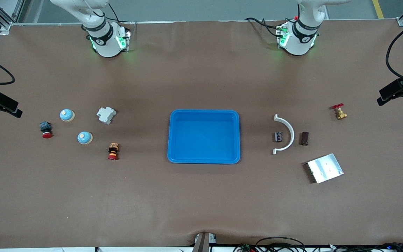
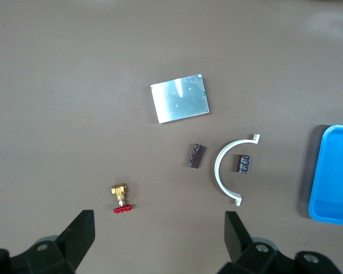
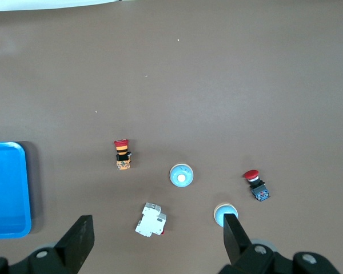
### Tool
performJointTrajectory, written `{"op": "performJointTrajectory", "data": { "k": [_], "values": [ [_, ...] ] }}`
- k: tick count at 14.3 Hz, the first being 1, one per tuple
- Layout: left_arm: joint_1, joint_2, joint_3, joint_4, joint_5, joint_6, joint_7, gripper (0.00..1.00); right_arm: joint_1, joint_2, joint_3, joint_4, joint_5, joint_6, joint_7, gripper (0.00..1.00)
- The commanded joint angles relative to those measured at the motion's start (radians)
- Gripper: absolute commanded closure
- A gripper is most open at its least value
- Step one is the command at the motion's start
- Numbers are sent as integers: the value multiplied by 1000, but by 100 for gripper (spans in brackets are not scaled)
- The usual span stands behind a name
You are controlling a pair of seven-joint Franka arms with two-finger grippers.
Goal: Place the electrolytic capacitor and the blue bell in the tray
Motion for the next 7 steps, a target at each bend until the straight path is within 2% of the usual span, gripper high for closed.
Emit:
{"op": "performJointTrajectory", "data": {
  "k": [1, 7],
  "values": [
    [3, -4, 0, -2, -7, 7, 20, 0, -6, -15, 6, -12, 7, 0, 3, 0],
    [0, -2, -1, 2, -2, 5, 24, 0, 1, -15, 6, -12, 7, -1, 4, 0]
  ]
}}
